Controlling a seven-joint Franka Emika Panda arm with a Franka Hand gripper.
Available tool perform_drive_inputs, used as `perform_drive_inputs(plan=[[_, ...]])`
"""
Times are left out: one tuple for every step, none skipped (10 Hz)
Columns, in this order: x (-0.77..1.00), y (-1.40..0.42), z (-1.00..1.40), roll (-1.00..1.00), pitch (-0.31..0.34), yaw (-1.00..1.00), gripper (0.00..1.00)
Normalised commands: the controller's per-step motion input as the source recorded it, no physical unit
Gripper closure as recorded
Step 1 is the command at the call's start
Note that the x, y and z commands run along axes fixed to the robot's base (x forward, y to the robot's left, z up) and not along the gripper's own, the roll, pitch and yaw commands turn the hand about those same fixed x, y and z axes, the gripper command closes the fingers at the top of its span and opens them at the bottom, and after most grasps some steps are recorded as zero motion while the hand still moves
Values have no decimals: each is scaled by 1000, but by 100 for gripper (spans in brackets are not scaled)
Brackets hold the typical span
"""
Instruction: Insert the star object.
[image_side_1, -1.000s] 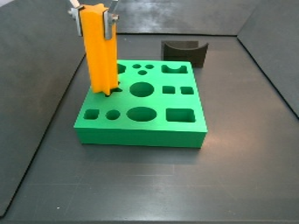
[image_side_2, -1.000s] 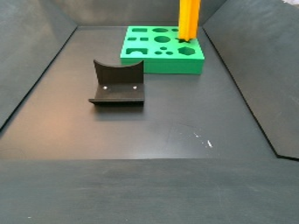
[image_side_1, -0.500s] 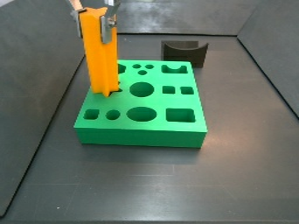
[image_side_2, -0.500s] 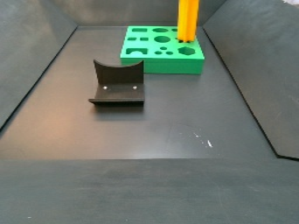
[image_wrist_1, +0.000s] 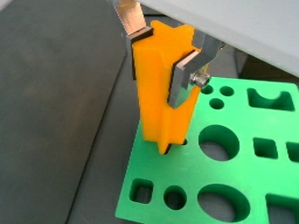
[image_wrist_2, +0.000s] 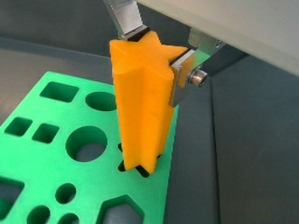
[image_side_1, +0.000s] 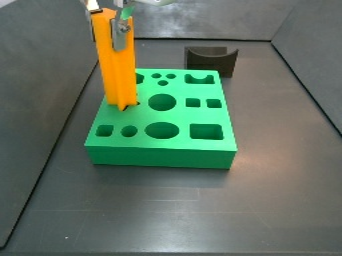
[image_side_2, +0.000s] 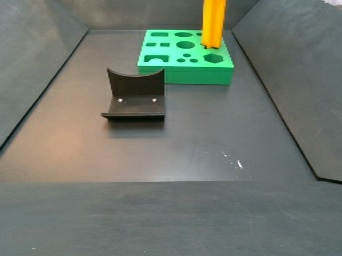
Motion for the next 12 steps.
perform_drive_inputs(plan=[[0,17,-131,0,39,-160,100],[9,57,-180,-13,4,-120,100],[51,37,-277,-166,0,-57,100],[129,91,-369,-290,0,-94,100],[86,123,-377,-281,10,-437,100],[0,100,-243,-221,13,-374,100],[0,57,-234,-300,0,-71,100],[-17,51,-234,-316,0,14,100],[-46,29,-231,-253,0,180,100],[0,0,-269,-139,0,40,100],[0,0,-294,-74,-6,0,100],[0,0,-323,-120,-47,0,100]])
